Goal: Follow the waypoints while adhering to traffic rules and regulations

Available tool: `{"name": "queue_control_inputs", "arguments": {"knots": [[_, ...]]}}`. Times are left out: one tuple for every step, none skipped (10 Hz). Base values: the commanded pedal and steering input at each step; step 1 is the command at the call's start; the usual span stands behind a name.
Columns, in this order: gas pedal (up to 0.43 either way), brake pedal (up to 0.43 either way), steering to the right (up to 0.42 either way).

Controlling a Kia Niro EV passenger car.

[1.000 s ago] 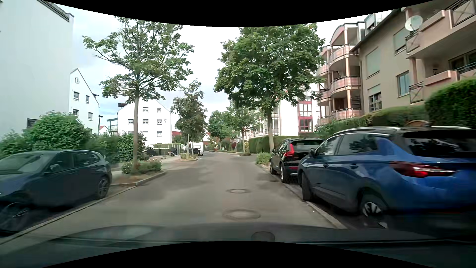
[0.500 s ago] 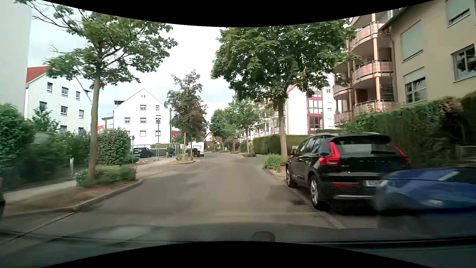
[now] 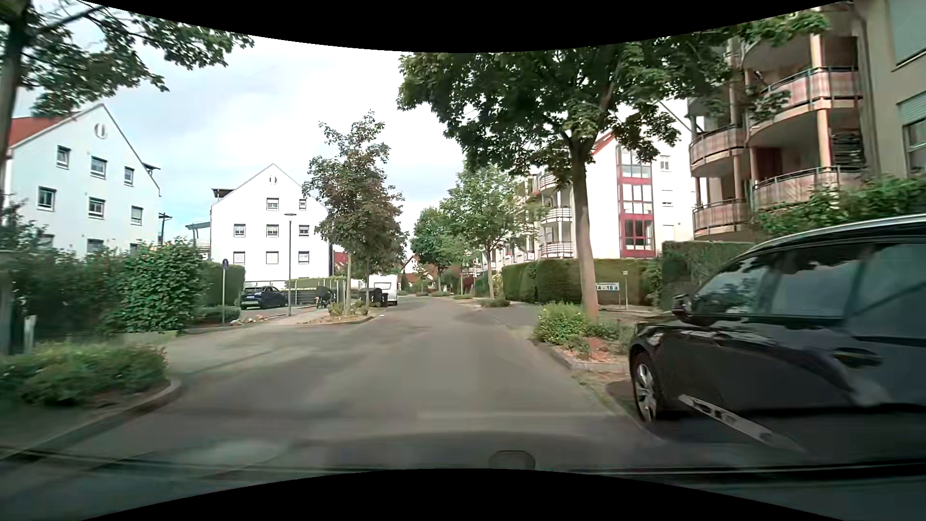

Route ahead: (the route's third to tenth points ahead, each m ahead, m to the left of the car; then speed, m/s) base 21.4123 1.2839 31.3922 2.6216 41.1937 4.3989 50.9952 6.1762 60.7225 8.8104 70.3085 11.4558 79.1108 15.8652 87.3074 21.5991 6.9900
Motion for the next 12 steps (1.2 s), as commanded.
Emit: {"name": "queue_control_inputs", "arguments": {"knots": [[0.118,0.0,-0.027],[0.118,0.0,-0.028],[0.118,0.0,-0.029],[0.118,0.0,-0.03],[0.118,0.0,-0.03],[0.118,0.0,-0.03],[0.118,0.0,-0.029],[0.118,0.0,-0.024],[0.118,0.0,-0.018],[0.118,0.0,-0.014],[0.118,0.0,-0.009],[0.118,0.0,-0.006]]}}
